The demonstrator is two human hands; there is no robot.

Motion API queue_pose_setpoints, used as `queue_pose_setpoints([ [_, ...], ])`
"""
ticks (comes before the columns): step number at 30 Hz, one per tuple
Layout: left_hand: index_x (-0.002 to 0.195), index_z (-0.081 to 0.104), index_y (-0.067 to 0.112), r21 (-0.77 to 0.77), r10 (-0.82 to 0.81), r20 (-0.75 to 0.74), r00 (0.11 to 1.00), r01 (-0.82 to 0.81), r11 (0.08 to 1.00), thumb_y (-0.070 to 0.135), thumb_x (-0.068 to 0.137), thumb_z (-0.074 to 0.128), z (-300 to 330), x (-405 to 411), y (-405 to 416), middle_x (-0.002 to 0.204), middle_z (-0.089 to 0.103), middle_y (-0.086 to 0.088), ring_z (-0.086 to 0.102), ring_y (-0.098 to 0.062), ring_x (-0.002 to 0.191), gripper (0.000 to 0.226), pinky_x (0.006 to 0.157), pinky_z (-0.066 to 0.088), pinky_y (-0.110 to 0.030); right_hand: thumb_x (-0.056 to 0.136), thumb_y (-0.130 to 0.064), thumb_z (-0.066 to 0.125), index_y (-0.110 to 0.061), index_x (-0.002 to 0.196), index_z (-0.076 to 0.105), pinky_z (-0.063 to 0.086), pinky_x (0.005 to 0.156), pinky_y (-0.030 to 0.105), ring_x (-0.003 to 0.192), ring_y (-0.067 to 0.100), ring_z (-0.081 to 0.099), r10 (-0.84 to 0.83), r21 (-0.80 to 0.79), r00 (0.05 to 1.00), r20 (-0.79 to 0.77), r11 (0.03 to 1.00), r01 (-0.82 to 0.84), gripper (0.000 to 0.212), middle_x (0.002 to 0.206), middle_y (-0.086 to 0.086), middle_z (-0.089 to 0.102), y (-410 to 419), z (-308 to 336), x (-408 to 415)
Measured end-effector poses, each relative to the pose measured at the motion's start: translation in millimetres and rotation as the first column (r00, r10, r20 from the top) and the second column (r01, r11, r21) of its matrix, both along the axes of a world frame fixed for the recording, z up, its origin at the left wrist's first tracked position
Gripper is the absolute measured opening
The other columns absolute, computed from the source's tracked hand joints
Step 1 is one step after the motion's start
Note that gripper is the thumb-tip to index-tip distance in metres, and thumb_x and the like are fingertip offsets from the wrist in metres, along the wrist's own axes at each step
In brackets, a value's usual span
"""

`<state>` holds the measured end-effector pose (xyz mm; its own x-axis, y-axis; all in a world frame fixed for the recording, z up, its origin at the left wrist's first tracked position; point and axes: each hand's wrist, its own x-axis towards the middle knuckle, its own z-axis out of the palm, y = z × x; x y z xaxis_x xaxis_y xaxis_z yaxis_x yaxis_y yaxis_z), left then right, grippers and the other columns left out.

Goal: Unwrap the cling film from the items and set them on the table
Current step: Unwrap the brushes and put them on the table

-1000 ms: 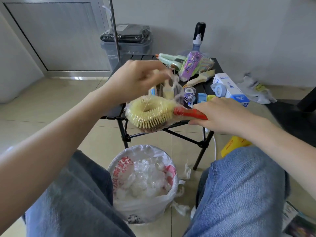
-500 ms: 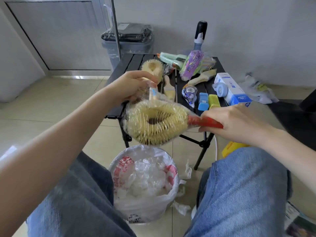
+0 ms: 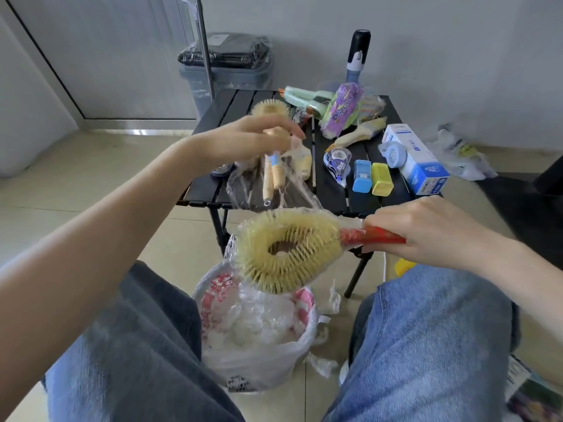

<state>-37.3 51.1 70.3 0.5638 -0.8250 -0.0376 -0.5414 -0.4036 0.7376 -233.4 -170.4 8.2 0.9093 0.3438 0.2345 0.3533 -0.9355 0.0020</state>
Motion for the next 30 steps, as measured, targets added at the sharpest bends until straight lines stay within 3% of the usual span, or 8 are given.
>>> queue_pose_setpoints([
  [4, 0.117, 0.062, 0.028, -0.085, 0.043, -0.030, 0.999, -0.046, 0.995, 0.025, 0.097, 0.052, -28, 4, 8, 0.060, 0.051, 0.018, 0.041, -0.006, 0.053, 0.022, 0.053, 0.035, -0.016, 0.085, -0.060, 0.048, -0.026, 0.085, 0.066, 0.042, 0.045, 0.028, 0.055, 0.011, 0.058, -0.032, 0.162, 0.999, 0.009, 0.986, 0.030, 0.039, 0.066, -0.013, 0.060, 2, -4, -5],
  [8, 0.107, 0.064, 0.011, -0.036, 0.176, -0.131, 0.976, -0.182, 0.983, 0.000, 0.094, 0.053, -76, 16, 29, 0.095, 0.065, -0.001, 0.063, -0.017, 0.089, 0.021, 0.089, 0.052, -0.040, 0.083, -0.065, 0.055, -0.027, 0.092, 0.069, 0.045, 0.054, 0.020, 0.060, 0.002, 0.056, -0.210, 0.415, 0.978, -0.016, 0.888, 0.198, 0.041, 0.071, -0.015, 0.062, 6, -1, -8],
  [11, 0.074, 0.053, 0.017, -0.019, 0.145, -0.120, 0.982, -0.148, 0.989, -0.013, 0.089, 0.052, -79, -14, 30, 0.073, 0.059, -0.002, 0.053, 0.005, 0.061, 0.033, 0.066, 0.044, -0.012, 0.084, -0.045, 0.062, -0.027, 0.095, 0.067, 0.037, 0.052, 0.007, 0.051, -0.003, 0.051, -0.373, 0.434, 0.926, -0.064, 0.825, 0.362, 0.022, 0.050, -0.009, 0.055, 8, 12, -9],
  [16, 0.079, 0.066, 0.018, -0.189, 0.096, -0.099, 0.990, -0.114, 0.975, 0.042, 0.075, 0.055, -83, -40, 38, 0.080, 0.063, 0.012, 0.053, 0.004, 0.076, 0.026, 0.072, 0.041, -0.013, 0.090, -0.040, 0.062, -0.027, 0.070, 0.052, 0.031, 0.047, 0.015, 0.052, 0.006, 0.042, -0.532, 0.450, 0.837, -0.130, 0.721, 0.528, 0.025, 0.054, -0.005, 0.045, -5, 21, 0],
  [21, 0.099, 0.053, 0.007, -0.235, 0.293, -0.132, 0.947, -0.317, 0.919, 0.042, 0.096, 0.033, -87, -40, 37, 0.098, 0.051, 0.001, 0.043, -0.013, 0.107, 0.040, 0.107, 0.032, -0.031, 0.092, -0.044, 0.057, -0.023, 0.064, 0.042, 0.020, 0.047, 0.026, 0.053, 0.005, 0.039, -0.622, 0.315, 0.768, -0.153, 0.706, 0.635, 0.038, 0.057, -0.005, 0.043, -3, 23, 5],
  [24, 0.081, 0.065, 0.007, -0.437, 0.148, 0.037, 0.988, -0.117, 0.892, 0.052, 0.086, 0.046, -66, -67, 40, 0.100, 0.053, -0.003, 0.047, -0.015, 0.106, 0.049, 0.096, 0.036, -0.023, 0.094, -0.046, 0.053, -0.022, 0.074, 0.044, 0.021, 0.047, 0.024, 0.054, 0.007, 0.038, -0.651, 0.176, 0.750, -0.117, 0.729, 0.661, 0.032, 0.059, -0.008, 0.041, -2, 18, 8],
  [27, 0.079, 0.066, -0.004, -0.509, 0.016, 0.019, 1.000, -0.004, 0.860, 0.026, 0.088, 0.060, -36, -82, 35, 0.085, 0.062, -0.021, 0.059, -0.038, 0.080, 0.032, 0.075, 0.049, -0.044, 0.091, -0.051, 0.054, -0.021, 0.072, 0.041, 0.030, 0.054, 0.030, 0.064, 0.026, 0.048, -0.654, 0.071, 0.752, -0.087, 0.749, 0.659, 0.038, 0.060, -0.005, 0.039, 0, 8, 13],
  [30, 0.086, 0.070, 0.006, -0.617, 0.020, -0.037, 0.999, -0.039, 0.786, 0.011, 0.093, 0.056, -16, -75, 24, 0.087, 0.075, -0.003, 0.071, -0.022, 0.087, 0.016, 0.080, 0.053, -0.029, 0.093, -0.053, 0.049, -0.020, 0.088, 0.049, 0.038, 0.061, 0.033, 0.076, 0.032, 0.057, -0.618, -0.044, 0.783, -0.075, 0.786, 0.616, 0.034, 0.071, 0.002, 0.049, 10, 1, 15],
])
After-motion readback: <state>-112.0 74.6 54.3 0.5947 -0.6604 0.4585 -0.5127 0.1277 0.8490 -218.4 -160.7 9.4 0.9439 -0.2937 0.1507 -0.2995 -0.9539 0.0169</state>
